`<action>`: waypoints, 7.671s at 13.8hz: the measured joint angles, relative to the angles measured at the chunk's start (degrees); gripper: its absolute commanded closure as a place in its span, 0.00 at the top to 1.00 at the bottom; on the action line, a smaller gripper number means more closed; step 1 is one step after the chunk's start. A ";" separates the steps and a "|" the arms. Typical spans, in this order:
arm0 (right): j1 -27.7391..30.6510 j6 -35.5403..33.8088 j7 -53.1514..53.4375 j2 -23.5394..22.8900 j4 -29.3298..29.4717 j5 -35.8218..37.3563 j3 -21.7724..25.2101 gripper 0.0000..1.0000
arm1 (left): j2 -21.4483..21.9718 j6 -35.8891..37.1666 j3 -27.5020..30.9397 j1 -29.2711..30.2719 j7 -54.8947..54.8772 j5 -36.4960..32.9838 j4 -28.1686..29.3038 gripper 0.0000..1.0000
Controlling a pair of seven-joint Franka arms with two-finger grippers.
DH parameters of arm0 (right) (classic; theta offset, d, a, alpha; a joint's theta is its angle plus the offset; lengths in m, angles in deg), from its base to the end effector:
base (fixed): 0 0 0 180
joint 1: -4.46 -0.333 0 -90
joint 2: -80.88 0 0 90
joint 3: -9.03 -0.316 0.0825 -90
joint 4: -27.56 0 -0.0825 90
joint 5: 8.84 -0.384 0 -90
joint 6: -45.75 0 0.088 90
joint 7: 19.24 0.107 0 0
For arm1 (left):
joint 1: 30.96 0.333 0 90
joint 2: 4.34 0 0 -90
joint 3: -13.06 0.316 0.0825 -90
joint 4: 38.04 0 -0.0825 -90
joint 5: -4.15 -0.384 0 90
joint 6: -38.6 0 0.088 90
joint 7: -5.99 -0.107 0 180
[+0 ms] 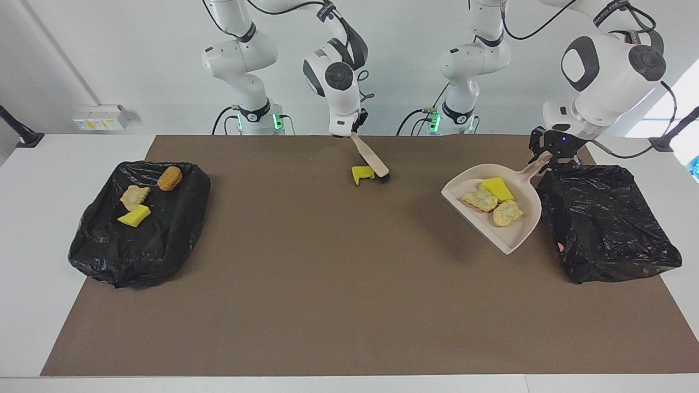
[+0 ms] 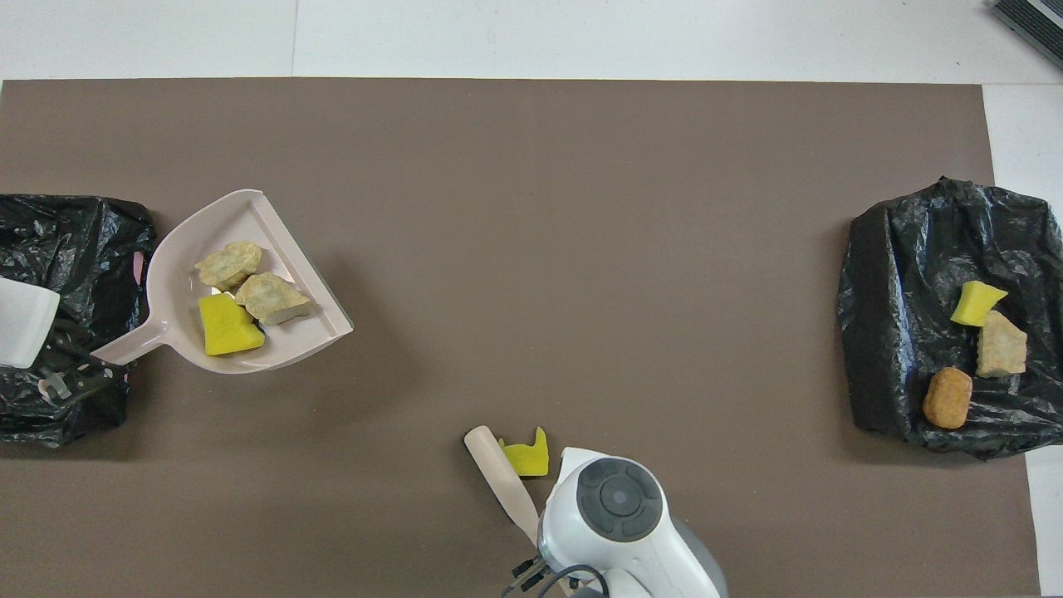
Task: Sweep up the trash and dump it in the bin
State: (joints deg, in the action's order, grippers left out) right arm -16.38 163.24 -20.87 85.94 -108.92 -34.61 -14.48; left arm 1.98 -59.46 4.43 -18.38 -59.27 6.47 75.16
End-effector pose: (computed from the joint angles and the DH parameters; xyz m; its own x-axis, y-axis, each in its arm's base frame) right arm 0.3129 0.3382 0.3377 0.8062 0.5283 -0.2664 0.4516 -0.8404 -0.2997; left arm 0.5086 0.0290 0.5037 0.4863 -0.8727 -0.0445 -0.8604 -0.4871 0.1497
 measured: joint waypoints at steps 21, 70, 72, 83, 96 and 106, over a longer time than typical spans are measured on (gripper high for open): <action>21.31 -2.40 8.59 3.98 -0.30 10.17 -0.01 0.00 | -0.15 -22.77 -1.80 -25.71 18.31 0.39 21.55 0.00; 4.14 -9.28 27.47 3.50 10.62 7.32 0.04 0.00 | 0.93 -18.55 0.00 -16.21 35.06 -0.22 14.72 0.00; -0.03 -7.35 32.55 4.14 8.15 8.55 -0.18 0.00 | 1.08 -14.43 0.10 -12.65 35.57 -0.21 11.00 0.00; -14.16 7.84 52.77 -5.30 4.24 15.74 -0.26 1.00 | -1.80 3.53 0.43 7.35 21.88 0.36 -4.58 0.00; 4.86 -25.86 31.51 -1.52 29.28 16.64 1.25 1.00 | -14.21 13.61 0.99 27.02 -9.80 -4.15 -25.13 0.00; 22.23 -28.73 4.97 -1.70 38.77 24.24 1.75 1.00 | -18.66 6.25 -0.56 26.10 -27.77 -26.08 -31.00 0.00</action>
State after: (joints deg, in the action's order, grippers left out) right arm 5.85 134.50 -15.90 84.24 -70.15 -10.37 -12.73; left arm -16.68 -53.20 3.87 7.72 -87.04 -19.61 44.16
